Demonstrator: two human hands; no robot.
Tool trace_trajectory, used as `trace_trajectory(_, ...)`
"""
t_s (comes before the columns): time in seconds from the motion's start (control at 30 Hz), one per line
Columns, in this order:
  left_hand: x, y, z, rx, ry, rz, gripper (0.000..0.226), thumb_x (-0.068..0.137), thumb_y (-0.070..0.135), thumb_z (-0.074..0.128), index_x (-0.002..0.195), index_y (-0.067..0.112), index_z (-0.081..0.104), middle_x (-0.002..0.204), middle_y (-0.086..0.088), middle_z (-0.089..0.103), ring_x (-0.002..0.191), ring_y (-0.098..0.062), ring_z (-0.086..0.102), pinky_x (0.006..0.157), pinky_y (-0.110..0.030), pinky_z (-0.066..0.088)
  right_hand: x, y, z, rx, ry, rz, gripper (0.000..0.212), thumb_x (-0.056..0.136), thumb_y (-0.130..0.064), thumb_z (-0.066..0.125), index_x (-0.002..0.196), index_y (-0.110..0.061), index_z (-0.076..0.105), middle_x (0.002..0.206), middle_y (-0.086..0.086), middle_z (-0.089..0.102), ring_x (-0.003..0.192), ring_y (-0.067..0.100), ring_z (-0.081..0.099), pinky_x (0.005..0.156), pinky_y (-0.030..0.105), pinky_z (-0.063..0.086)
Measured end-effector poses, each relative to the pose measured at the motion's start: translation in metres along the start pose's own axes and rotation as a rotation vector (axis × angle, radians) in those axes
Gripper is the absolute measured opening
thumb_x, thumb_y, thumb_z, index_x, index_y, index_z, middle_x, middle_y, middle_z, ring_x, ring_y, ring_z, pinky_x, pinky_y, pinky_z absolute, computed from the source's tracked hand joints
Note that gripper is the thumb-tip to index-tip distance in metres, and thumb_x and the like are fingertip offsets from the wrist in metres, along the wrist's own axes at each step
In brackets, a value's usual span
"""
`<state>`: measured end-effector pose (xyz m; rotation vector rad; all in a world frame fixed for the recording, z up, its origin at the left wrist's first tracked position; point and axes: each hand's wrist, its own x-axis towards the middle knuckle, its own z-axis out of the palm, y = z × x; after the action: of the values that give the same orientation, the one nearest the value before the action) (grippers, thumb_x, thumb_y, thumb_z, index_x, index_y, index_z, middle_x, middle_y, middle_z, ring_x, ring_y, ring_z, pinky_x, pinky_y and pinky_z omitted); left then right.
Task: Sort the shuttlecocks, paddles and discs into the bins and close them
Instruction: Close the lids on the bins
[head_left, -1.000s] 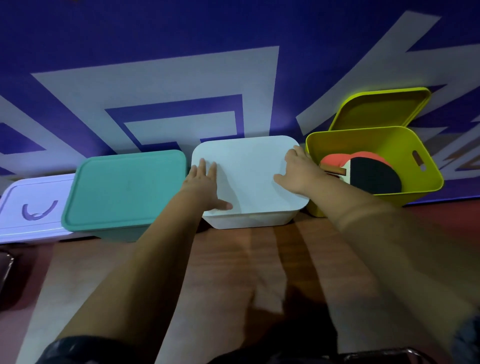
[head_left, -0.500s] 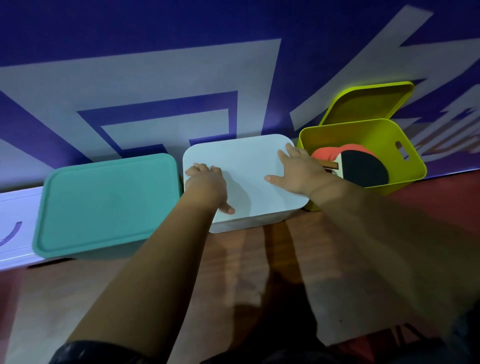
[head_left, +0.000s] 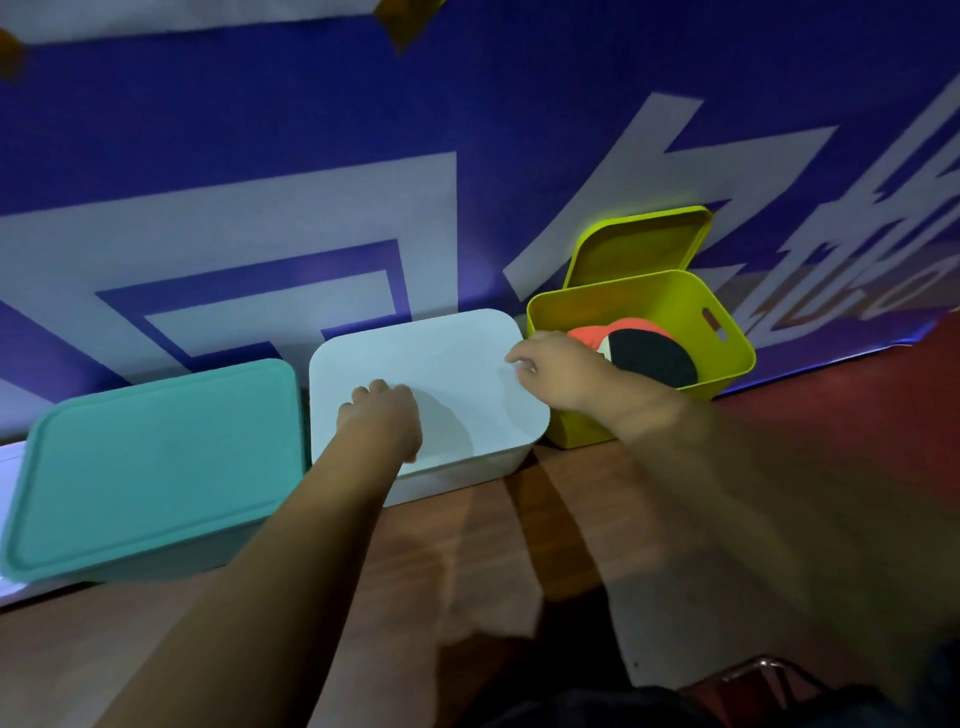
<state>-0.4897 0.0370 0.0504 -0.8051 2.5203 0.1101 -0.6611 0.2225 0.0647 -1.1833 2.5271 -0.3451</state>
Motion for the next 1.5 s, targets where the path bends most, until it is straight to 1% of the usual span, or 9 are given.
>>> trace_trajectory(0.27, -0.002, 0.099, -0.022, -0.298, 0.122, 0.137, 0.054, 0.095, 0.035, 0.070, 0.142, 0.013, 0.055, 0.136, -0.010, 0.059, 0.119, -0.030, 0.060, 0.104, -0.044, 0.052, 0.038, 0.093, -0.085, 0.222, 0.326, 0.154, 0.047, 0.099, -0.017, 0.057, 0.145, -0.027, 0.056, 0.102, 0.002, 0.069, 0.093, 0.026, 0.066, 0.080, 0.037, 0.056)
trace_trajectory(0.43, -0.003, 0.159, -0.028, -0.365, 0.145, 0.130, 0.049, 0.098, 0.036, 0.065, 0.139, 0.011, 0.060, 0.135, -0.014, 0.061, 0.121, -0.032, 0.060, 0.102, -0.039, 0.049, 0.068, 0.139, -0.126, 0.117, 0.221, 0.100, 0.055, 0.097, -0.017, 0.061, 0.145, -0.038, 0.043, 0.105, 0.005, 0.066, 0.083, 0.025, 0.065, 0.060, 0.032, 0.049)
trace_trajectory(0.7, -0.021, 0.199, -0.030, -0.450, 0.144, 0.012, 0.040, 0.098, 0.037, 0.064, 0.130, 0.014, 0.067, 0.129, -0.012, 0.065, 0.115, -0.029, 0.062, 0.095, -0.036, 0.051, 0.076, 0.153, -0.135, -0.099, 0.121, 0.022, 0.039, 0.096, -0.016, 0.059, 0.131, -0.023, 0.046, 0.102, 0.014, 0.061, 0.082, 0.033, 0.059, 0.058, 0.034, 0.043)
trace_trajectory(0.87, -0.024, 0.211, -0.038, -0.554, 0.179, -0.058, 0.040, 0.099, 0.036, 0.065, 0.134, 0.019, 0.066, 0.135, -0.004, 0.066, 0.118, -0.023, 0.063, 0.097, -0.034, 0.051, 0.071, 0.159, -0.146, 0.328, 0.208, 0.081, 0.038, 0.095, -0.040, 0.062, 0.128, -0.022, 0.057, 0.116, 0.010, 0.067, 0.097, 0.032, 0.061, 0.072, 0.032, 0.042)
trace_trajectory(1.07, -0.012, 0.228, -0.065, -0.679, 0.264, -0.114, 0.028, 0.101, 0.029, 0.062, 0.123, 0.017, 0.071, 0.120, -0.003, 0.071, 0.108, -0.022, 0.064, 0.087, -0.029, 0.047, 0.045, 0.169, -0.191, 0.850, 0.369, 0.101, 0.043, 0.083, -0.069, 0.063, 0.100, -0.029, 0.060, 0.091, 0.001, 0.073, 0.086, 0.024, 0.071, 0.080, 0.047, 0.061)
trace_trajectory(1.17, 0.000, 0.237, -0.080, -0.654, 0.302, -0.110, 0.025, 0.101, 0.026, 0.056, 0.115, 0.015, 0.074, 0.108, -0.005, 0.073, 0.100, -0.025, 0.067, 0.082, -0.030, 0.048, 0.032, 0.177, -0.214, 1.051, 0.428, 0.101, 0.038, 0.087, -0.062, 0.067, 0.096, -0.027, 0.060, 0.086, 0.011, 0.076, 0.081, 0.028, 0.076, 0.075, 0.053, 0.065)
trace_trajectory(1.27, 0.013, 0.244, -0.095, -1.112, 0.312, -0.205, 0.045, 0.106, 0.045, 0.041, 0.108, 0.009, 0.068, 0.106, -0.015, 0.073, 0.093, -0.033, 0.072, 0.093, -0.050, 0.058, 0.018, 0.190, -0.237, 1.215, 0.403, 0.100, 0.033, 0.094, -0.055, 0.066, 0.101, -0.023, 0.059, 0.091, 0.014, 0.076, 0.084, 0.027, 0.077, 0.074, 0.048, 0.067)
trace_trajectory(1.37, 0.021, 0.247, -0.108, -1.785, 0.359, -0.391, 0.067, 0.107, 0.062, 0.027, 0.132, 0.006, 0.052, 0.117, -0.023, 0.068, 0.095, -0.039, 0.074, 0.094, -0.055, 0.059, 0.006, 0.205, -0.244, 1.277, 0.330, 0.150, 0.028, 0.096, -0.051, 0.066, 0.099, -0.024, 0.059, 0.091, 0.011, 0.068, 0.080, 0.025, 0.072, 0.074, 0.045, 0.066)
trace_trajectory(1.5, 0.020, 0.246, -0.114, -2.076, 0.372, -0.365, 0.087, 0.100, 0.075, 0.033, 0.157, 0.008, 0.034, 0.134, -0.026, 0.061, 0.103, -0.039, 0.073, 0.098, -0.053, 0.058, -0.007, 0.221, -0.236, 1.377, 0.285, 0.226, 0.013, 0.096, -0.030, 0.063, 0.095, -0.017, 0.062, 0.084, 0.008, 0.054, 0.076, 0.025, 0.061, 0.076, 0.047, 0.066)
